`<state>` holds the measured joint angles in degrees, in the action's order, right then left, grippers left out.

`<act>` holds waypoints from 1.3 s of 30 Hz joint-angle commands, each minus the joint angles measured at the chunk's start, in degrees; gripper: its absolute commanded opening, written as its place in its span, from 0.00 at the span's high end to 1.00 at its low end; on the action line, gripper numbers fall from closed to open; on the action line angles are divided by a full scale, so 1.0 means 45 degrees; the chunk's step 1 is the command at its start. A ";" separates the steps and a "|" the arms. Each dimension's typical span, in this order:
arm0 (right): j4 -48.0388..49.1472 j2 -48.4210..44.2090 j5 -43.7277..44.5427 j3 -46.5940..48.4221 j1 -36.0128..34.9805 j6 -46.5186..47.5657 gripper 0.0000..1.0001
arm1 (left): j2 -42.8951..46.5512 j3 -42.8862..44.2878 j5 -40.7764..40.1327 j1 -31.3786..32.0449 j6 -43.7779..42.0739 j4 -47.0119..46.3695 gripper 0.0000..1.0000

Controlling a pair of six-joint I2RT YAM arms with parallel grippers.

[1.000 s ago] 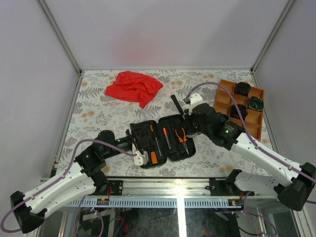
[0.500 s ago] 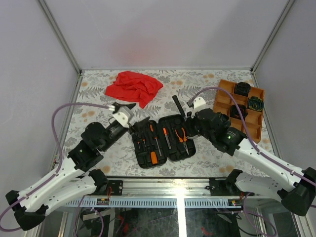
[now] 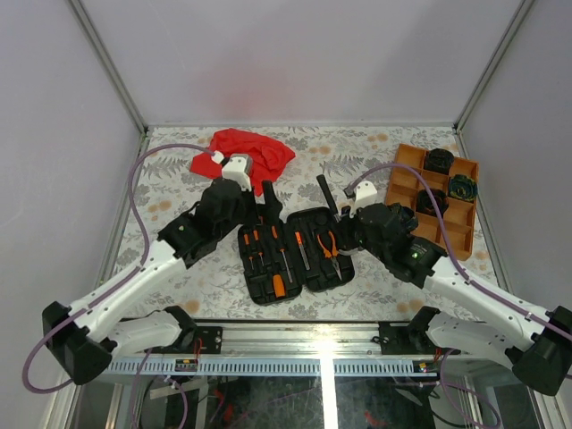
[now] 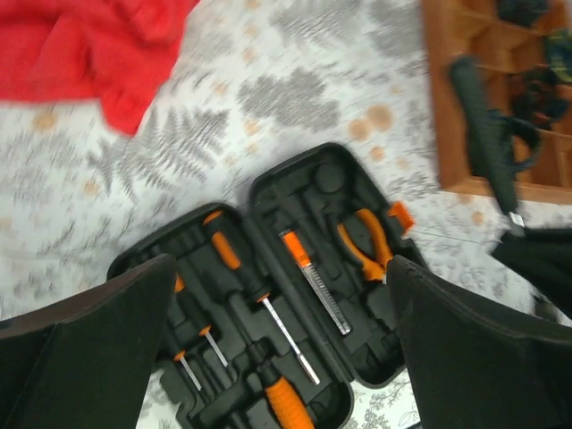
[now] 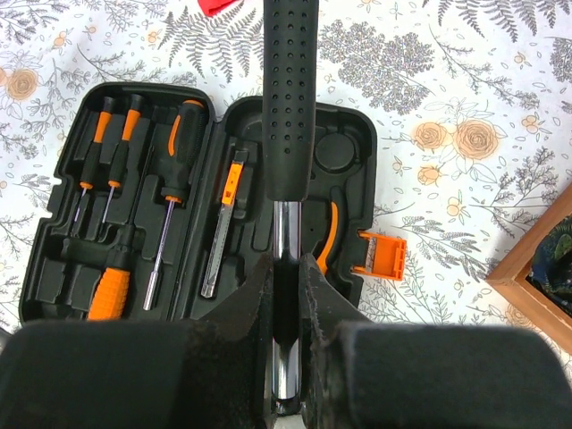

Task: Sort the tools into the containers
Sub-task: Pick up the hammer at the center of the board.

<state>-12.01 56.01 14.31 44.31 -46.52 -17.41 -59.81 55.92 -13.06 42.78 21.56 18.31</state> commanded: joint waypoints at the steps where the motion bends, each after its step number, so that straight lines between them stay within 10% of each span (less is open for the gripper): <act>1: 0.1275 -0.0488 0.0309 -0.0160 0.0027 -0.0393 1.00 | -0.0574 0.0725 0.1499 -0.1655 0.2604 0.1936 0.00; 39: 0.7315 0.1414 -0.2252 -0.1394 -0.1999 -0.1488 1.00 | 0.1041 -0.3507 0.4816 -0.2335 0.6566 -0.4911 0.01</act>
<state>12.47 62.74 6.59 36.69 -53.78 -24.05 -54.04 41.76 8.80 32.56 48.12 4.67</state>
